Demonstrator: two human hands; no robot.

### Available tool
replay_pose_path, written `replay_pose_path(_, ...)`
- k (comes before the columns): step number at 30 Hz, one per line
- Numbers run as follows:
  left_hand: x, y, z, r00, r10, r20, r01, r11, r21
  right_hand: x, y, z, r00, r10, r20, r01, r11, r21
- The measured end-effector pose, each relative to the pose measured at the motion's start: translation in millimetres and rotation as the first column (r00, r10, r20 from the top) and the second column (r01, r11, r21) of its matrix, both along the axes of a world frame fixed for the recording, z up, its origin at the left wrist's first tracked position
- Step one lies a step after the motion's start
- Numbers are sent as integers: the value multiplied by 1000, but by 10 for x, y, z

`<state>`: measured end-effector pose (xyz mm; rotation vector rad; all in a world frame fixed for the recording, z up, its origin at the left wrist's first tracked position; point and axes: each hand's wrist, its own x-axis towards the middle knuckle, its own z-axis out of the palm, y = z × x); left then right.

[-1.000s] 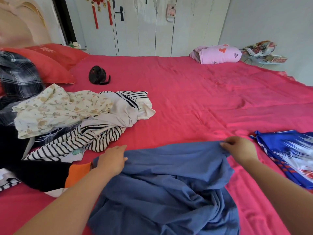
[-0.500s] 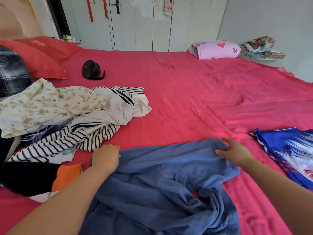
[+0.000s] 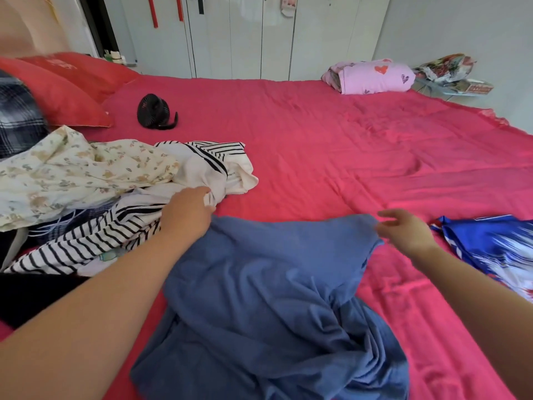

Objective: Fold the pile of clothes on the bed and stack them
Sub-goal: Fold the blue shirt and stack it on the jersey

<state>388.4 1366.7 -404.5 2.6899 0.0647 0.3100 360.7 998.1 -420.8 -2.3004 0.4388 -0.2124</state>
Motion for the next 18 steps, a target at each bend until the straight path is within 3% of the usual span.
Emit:
replay_pose_path(3,-346,-5,-223,999,-30,-20,31,999,29,-390,166,-158,983,141,-118,-160,972,-174)
replay_pose_path(8,-1151,189,-553,998,46,-39,-45,999,13,-1079,275,-258,896,309,-319,-365,921,-134)
replay_pose_path(11,-1558,246,-692,985,87,-151,-89,996,-7,-1338,302,-276,842,342,-416,-503,777,-378)
replay_pose_path(14,-1786,219,-693,957,106,-268,-132,988,-80,-1432,234,-121,920,266,-286,-366,843,-394)
replay_pose_path(18,-1938,172,-595,968,69,-242,-62,997,34,-1502,-218,209,1000,-1,-21,-5,957,-289)
